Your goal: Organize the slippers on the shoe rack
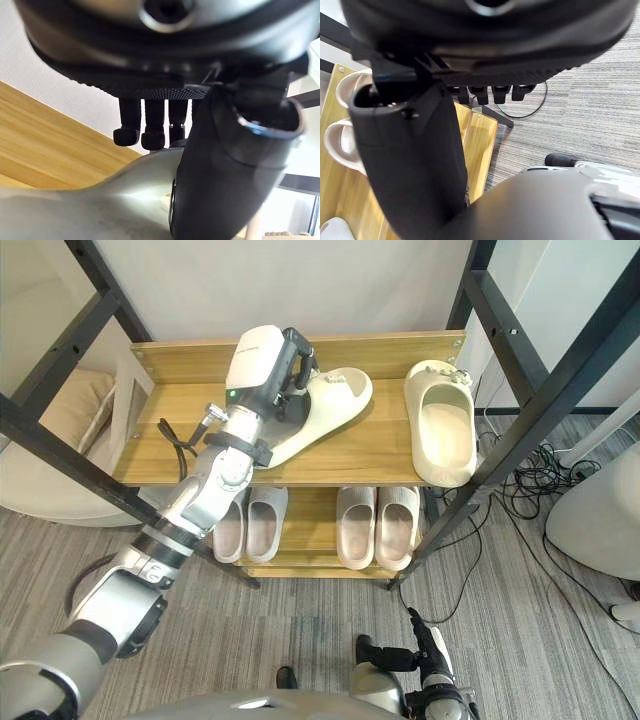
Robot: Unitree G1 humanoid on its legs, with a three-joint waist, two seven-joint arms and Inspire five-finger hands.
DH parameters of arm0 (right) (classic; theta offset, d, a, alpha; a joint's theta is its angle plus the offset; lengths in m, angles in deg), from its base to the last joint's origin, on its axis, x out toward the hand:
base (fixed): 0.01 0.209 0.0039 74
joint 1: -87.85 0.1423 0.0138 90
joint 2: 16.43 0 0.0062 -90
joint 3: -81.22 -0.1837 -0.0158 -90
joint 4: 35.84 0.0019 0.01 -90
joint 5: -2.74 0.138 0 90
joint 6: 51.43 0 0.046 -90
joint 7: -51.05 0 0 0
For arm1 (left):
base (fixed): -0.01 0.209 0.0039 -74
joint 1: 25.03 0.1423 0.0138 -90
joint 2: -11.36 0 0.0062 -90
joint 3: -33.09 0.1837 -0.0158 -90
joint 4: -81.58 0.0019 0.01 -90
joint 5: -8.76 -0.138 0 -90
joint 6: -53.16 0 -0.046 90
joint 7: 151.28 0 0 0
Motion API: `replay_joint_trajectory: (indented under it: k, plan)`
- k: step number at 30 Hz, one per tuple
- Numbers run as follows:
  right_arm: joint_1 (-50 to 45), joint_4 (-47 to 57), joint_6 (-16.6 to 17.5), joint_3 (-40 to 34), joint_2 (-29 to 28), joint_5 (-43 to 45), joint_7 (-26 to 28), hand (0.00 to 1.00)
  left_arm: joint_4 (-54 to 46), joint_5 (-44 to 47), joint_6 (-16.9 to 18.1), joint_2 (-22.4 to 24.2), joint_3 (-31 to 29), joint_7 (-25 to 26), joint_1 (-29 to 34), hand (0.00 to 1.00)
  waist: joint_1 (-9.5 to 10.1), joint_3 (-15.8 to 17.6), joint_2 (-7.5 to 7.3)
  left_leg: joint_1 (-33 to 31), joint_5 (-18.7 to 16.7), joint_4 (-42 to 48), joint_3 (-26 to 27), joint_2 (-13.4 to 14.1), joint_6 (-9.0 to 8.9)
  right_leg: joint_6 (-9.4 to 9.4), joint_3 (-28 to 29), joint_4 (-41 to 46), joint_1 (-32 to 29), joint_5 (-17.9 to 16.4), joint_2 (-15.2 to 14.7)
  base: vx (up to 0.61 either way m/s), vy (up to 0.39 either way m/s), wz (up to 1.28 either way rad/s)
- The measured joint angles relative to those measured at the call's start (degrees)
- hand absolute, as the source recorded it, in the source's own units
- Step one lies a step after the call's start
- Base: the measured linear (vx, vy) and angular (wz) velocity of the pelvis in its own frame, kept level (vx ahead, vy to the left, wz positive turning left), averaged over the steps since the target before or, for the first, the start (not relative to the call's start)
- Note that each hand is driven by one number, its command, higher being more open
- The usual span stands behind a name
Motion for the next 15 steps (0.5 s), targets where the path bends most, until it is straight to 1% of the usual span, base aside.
replay_joint_trajectory:
  k: [6,15]
  plan:
    - [-0.08,0.02,-0.17,0.02,0.00,1.27,0.01,1.00,2.32,2.27,-0.27,2.06,-0.51,0.05,-0.78,1.00,-0.22,0.03,0.06,-0.18,0.05,-0.07,-0.76,-0.14,0.05,0.11,-0.76,0.00,0.13,-0.24,-0.14,0.00,0.000,0.06]
    - [-0.12,0.03,-0.24,0.00,-0.03,1.76,-0.02,1.00,2.92,6.51,-0.64,2.80,-1.88,0.28,-1.28,1.00,-0.32,0.13,0.25,-0.19,0.08,-0.18,-0.90,-0.21,0.02,0.16,-1.02,-0.40,0.35,-0.21,-0.17,0.00,0.000,0.01]
